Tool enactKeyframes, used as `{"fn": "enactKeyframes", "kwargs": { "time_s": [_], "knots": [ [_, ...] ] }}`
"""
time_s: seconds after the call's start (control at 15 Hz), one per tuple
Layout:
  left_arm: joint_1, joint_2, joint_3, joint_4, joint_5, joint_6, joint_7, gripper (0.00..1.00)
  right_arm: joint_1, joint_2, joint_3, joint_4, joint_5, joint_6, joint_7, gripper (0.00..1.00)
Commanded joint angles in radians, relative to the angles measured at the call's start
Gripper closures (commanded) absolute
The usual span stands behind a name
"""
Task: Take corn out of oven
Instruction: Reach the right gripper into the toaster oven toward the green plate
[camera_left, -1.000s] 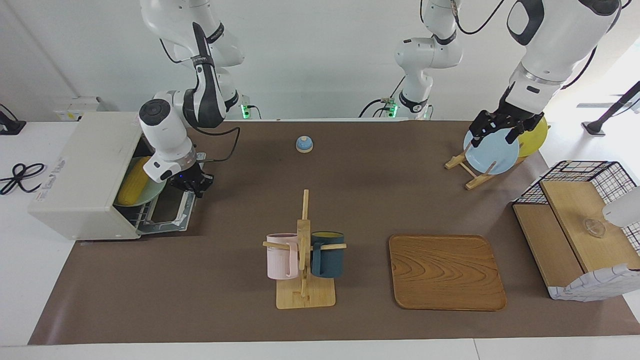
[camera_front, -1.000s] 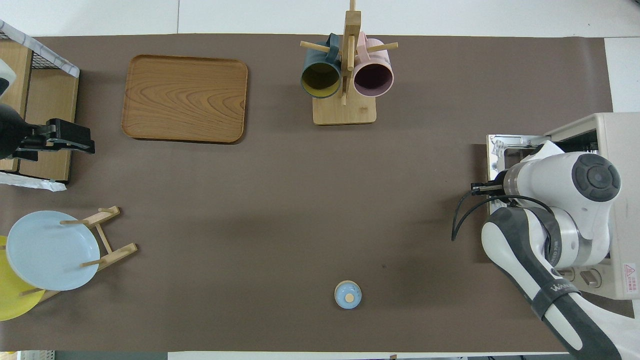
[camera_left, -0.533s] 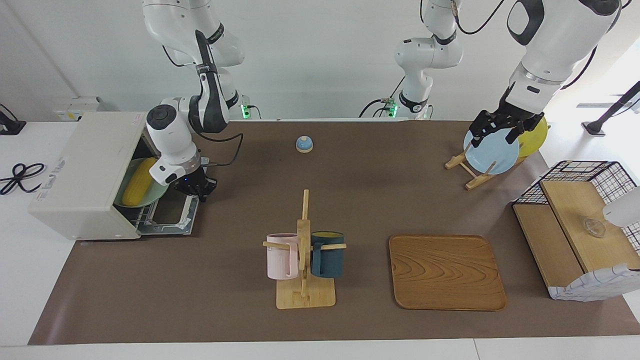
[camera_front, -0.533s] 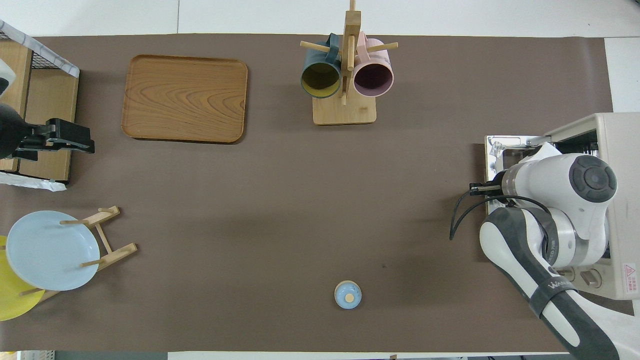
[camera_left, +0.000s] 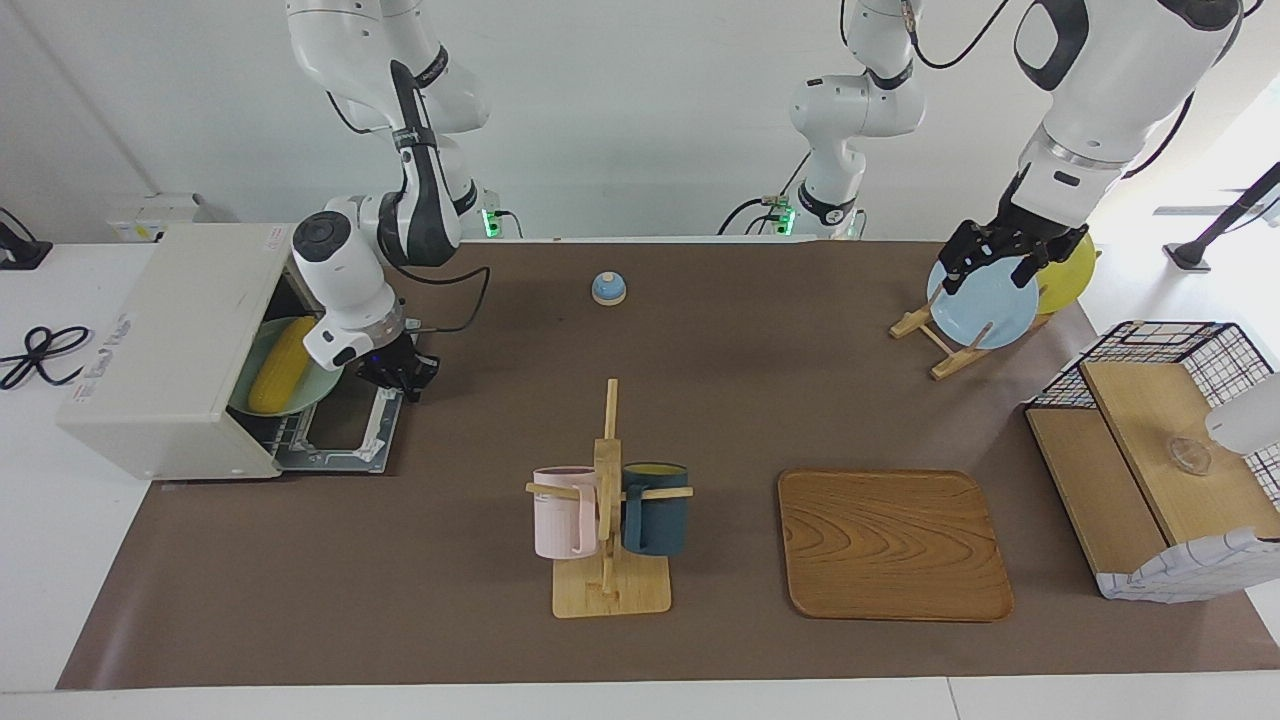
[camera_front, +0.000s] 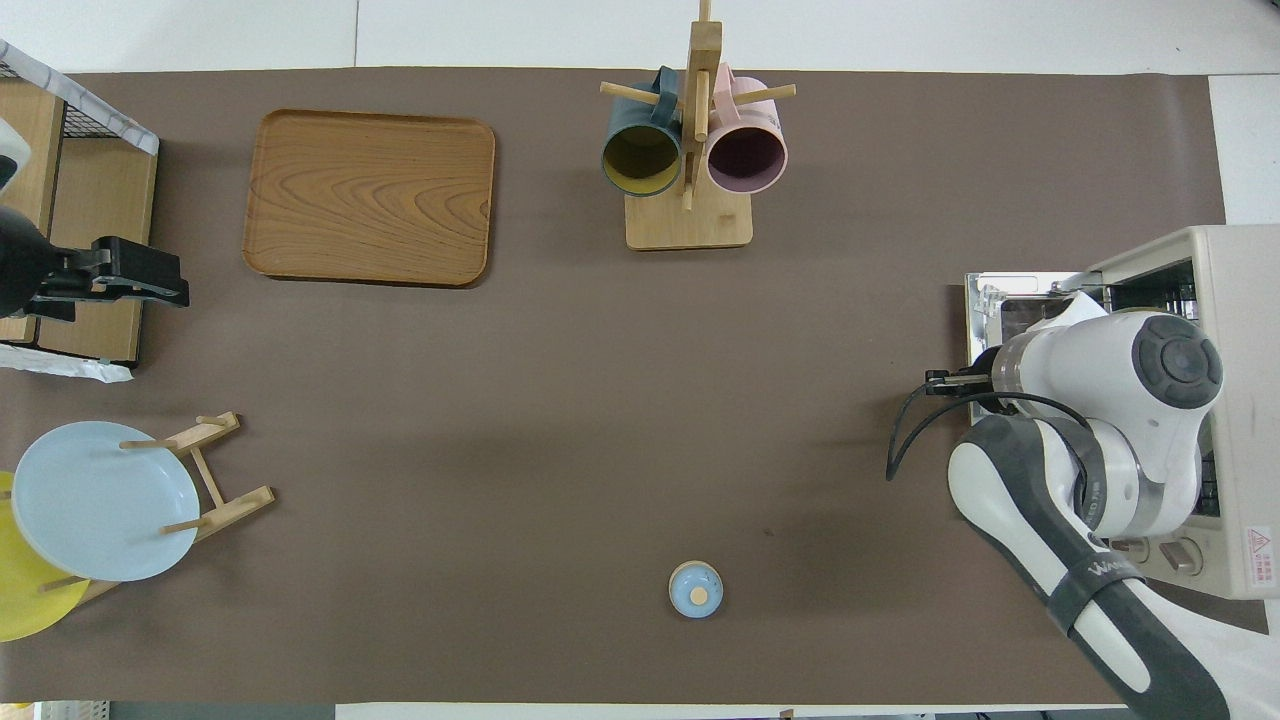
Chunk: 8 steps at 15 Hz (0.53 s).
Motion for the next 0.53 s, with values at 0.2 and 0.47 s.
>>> {"fn": "enactKeyframes", "kwargs": {
  "time_s": [0.2, 0.47],
  "knots": [
    [0.009, -0.007, -0.002, 0.0, -0.008, 0.009, 0.011, 0.0, -0.021, -0.029, -0.016, 0.161, 0.02, -0.219, -0.015, 0.69],
    [0.009, -0.007, -0.002, -0.002, -0.008, 0.009, 0.011, 0.0, -0.03, -0.049, -0.021, 0.164, -0.023, -0.26, -0.032, 0.08]
  ]
}}
